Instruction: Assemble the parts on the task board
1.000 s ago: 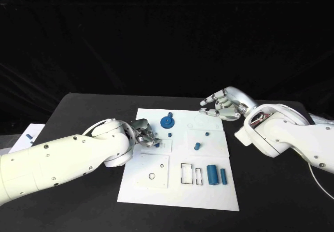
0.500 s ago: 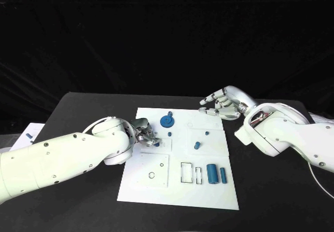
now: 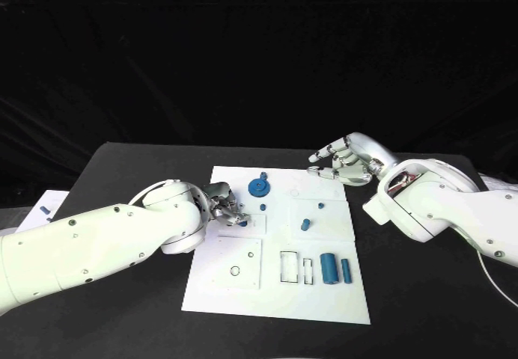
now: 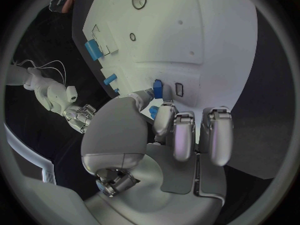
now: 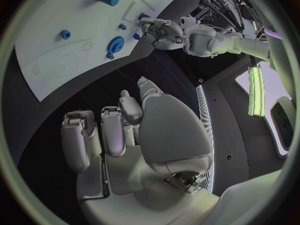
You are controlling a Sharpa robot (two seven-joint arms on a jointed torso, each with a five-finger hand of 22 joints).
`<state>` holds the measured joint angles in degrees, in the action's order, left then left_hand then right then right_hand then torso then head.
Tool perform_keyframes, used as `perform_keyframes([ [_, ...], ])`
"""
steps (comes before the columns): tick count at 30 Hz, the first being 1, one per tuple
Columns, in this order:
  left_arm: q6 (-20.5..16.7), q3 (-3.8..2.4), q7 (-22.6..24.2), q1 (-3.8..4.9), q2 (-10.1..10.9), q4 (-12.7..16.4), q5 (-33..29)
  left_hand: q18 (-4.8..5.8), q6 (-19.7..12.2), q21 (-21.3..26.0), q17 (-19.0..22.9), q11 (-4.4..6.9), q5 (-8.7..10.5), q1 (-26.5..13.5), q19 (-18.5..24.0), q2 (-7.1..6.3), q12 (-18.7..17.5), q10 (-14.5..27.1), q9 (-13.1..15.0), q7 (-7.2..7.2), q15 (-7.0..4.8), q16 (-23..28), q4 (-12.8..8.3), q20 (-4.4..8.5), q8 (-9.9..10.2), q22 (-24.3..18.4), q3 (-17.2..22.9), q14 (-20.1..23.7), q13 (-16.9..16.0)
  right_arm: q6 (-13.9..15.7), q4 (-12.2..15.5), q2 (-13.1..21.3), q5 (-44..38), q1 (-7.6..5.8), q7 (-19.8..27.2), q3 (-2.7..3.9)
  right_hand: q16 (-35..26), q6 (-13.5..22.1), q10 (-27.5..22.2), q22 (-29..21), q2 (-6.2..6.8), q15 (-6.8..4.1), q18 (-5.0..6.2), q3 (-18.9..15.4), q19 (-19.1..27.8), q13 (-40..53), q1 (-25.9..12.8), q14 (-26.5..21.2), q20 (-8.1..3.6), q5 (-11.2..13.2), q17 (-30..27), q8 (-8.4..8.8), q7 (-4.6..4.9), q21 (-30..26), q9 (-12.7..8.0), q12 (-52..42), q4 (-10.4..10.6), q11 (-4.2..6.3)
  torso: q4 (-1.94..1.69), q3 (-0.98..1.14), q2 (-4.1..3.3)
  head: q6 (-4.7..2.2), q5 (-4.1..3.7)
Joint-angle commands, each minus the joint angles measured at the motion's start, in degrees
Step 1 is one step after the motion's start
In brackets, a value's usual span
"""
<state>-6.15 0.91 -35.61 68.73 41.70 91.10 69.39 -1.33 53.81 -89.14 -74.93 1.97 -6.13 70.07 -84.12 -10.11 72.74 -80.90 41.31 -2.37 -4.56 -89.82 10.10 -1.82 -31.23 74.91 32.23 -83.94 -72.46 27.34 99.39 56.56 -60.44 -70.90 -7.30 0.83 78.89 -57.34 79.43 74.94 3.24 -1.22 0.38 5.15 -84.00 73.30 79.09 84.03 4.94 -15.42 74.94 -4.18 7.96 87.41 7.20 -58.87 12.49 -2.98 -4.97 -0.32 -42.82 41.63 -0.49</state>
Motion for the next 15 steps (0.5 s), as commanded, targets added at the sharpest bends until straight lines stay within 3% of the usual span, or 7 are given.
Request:
perform_keyframes([
  [1,2.16,0.29,-0.86,-0.31,-0.22,-0.23,-0.55,1.12,1.06,-0.32,-15.07,0.1,0.45,-0.72,-5.44,-0.04,0.19,-0.48,-0.13,0.53,-0.5,-0.18,-5.88,0.42,0.25,14.32,5.18,-6.06,-0.17,-0.63,0.18,0.04,-0.13,0.04,0.17,0.0,-0.15,-0.29,0.09,10.87,-0.39,-0.02,0.79,-0.11,-2.51,-0.08,0.03,3.39,0.23,-0.14,3.63,0.0,0.07,0.1,0.07,0.25,0.18,0.11,0.0,0.01,-0.01,0.06,0.03],
  [15,2.64,0.28,-1.74,-0.28,-0.81,-1.01,-0.57,1.24,3.18,-0.62,-15.07,0.63,0.04,-2.4,-5.69,-0.81,1.58,-1.28,-0.26,1.13,-0.94,-0.18,-5.07,0.85,0.48,14.75,1.5,-6.06,-1.61,-0.42,0.67,0.57,-0.13,0.03,0.1,0.0,-0.32,-0.3,0.04,10.75,-0.45,-0.02,0.83,-0.16,-2.4,-0.18,-0.03,3.35,0.24,-0.24,3.46,0.0,0.06,0.02,0.08,0.42,0.27,0.12,0.02,0.07,-0.02,0.17,0.18],
])
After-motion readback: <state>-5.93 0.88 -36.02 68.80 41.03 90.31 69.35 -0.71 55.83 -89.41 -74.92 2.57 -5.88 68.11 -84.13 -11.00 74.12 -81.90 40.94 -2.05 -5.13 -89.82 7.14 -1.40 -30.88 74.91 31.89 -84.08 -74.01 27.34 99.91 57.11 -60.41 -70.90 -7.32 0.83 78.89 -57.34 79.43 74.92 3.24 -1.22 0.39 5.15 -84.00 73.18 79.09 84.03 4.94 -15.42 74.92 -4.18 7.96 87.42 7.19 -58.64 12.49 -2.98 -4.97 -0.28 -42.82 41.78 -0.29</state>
